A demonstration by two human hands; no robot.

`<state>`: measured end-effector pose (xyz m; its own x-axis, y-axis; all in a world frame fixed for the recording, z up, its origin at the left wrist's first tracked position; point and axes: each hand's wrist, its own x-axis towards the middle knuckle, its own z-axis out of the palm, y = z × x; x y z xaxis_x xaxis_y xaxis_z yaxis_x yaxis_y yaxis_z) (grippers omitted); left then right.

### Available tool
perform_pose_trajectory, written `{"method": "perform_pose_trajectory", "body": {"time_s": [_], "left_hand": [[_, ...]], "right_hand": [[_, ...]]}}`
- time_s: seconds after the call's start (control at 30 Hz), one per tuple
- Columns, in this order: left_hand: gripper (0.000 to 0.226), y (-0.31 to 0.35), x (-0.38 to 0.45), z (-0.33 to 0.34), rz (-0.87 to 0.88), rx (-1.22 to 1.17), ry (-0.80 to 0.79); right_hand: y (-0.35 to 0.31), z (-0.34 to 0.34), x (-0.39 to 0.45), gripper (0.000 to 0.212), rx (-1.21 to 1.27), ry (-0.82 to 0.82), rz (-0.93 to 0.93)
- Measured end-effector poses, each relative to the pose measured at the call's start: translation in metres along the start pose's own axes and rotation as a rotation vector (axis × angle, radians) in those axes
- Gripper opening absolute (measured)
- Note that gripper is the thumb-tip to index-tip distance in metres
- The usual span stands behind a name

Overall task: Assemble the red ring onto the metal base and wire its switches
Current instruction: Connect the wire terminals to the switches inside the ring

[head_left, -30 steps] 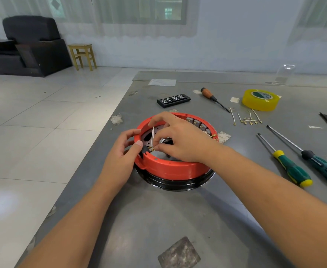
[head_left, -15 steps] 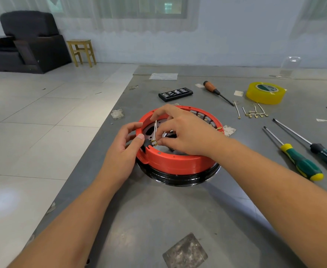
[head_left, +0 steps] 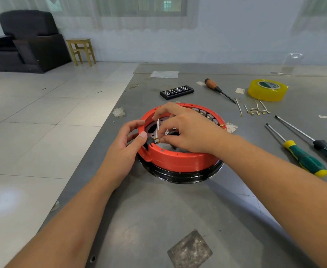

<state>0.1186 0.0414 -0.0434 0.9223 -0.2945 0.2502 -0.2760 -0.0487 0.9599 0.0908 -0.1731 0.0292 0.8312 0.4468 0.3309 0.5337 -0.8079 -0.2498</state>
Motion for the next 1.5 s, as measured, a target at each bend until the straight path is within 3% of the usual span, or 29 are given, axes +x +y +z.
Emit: {"method": "perform_pose_trajectory", "body": {"time_s": [0.27,0.8,1.5], "left_hand": [[0.067,-0.002,0.005,-0.029,-0.073,-0.155,-0.255],[0.067,-0.007,0.009,-0.028,-0.045,-0.207,-0.228],[0.066,-0.006,0.008,-0.029,-0.037,-0.185,-0.220]], "right_hand": [[0.000,0.000,0.001,0.005,0.028,-0.030,0.008],[-0.001,-0.002,0.000,0.006,-0.020,-0.041,-0.015],[0.003,-0.011,0.007,0.011,-0.269,-0.118,-0.266]]}}
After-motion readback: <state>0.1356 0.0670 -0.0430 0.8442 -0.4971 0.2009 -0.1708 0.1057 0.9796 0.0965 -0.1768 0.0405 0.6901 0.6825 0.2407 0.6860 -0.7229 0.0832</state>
